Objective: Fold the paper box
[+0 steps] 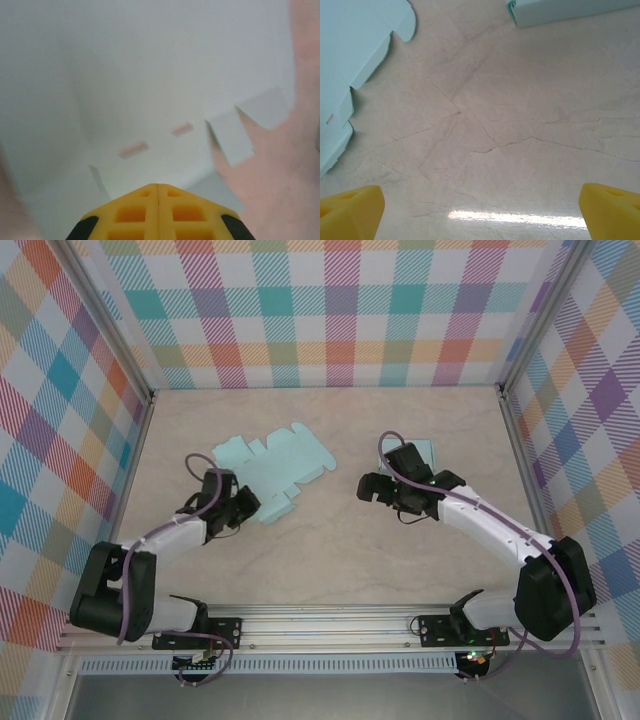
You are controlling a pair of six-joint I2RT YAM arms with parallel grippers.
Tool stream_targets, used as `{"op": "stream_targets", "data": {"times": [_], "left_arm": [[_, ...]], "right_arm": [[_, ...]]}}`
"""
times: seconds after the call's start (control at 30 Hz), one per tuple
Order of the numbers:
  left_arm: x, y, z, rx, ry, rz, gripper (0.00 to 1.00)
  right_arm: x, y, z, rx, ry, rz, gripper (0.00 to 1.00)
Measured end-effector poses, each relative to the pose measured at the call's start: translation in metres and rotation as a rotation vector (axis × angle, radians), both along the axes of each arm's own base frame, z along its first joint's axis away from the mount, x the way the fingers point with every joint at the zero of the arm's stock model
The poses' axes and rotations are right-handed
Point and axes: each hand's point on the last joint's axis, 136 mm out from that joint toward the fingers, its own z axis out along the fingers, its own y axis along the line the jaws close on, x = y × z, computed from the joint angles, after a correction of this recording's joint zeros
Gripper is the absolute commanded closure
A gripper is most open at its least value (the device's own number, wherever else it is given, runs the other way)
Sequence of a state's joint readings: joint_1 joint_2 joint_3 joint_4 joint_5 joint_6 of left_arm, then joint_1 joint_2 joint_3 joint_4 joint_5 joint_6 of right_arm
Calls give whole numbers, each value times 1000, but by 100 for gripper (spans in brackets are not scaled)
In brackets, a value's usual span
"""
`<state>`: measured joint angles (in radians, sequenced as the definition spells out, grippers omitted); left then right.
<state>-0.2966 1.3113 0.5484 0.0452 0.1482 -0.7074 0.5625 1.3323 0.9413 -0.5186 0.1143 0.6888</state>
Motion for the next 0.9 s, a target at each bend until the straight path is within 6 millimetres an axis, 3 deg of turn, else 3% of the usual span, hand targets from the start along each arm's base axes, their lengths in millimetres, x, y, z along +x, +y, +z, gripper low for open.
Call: {"op": "stream_targets", "data": {"times": [0.07, 0.13, 0.23, 0.33, 0.37, 0.43, 0.53, 0.67, 0.9], "left_arm": [[-7, -17, 7, -4, -30, -20, 95], [-12, -26, 10, -2, -46, -26, 87], [-14, -18, 15, 53, -67, 6, 69], [-12, 1, 26, 142, -79, 59, 24], [-10, 5, 32, 167, -84, 71, 18], [-3, 16, 41, 192, -92, 100, 16], [3, 38, 38, 186, -69, 166, 18], [3, 56, 12, 163, 6, 225, 19], [0, 51, -32, 135, 129, 217, 26]], "right_arm": [[-3, -1, -7, 7, 20, -19, 0], [-7, -3, -13, 13, 39, -32, 1], [-11, -3, -19, 25, 62, -43, 1], [-12, -2, -21, 34, 68, -40, 0], [-13, -2, -21, 37, 70, -38, 0], [-14, -2, -23, 45, 68, -35, 0], [-19, -5, -22, 54, 54, -34, 0], [-20, -7, -7, 78, 5, -36, 0], [-19, -14, 8, 82, -58, -57, 0]]}}
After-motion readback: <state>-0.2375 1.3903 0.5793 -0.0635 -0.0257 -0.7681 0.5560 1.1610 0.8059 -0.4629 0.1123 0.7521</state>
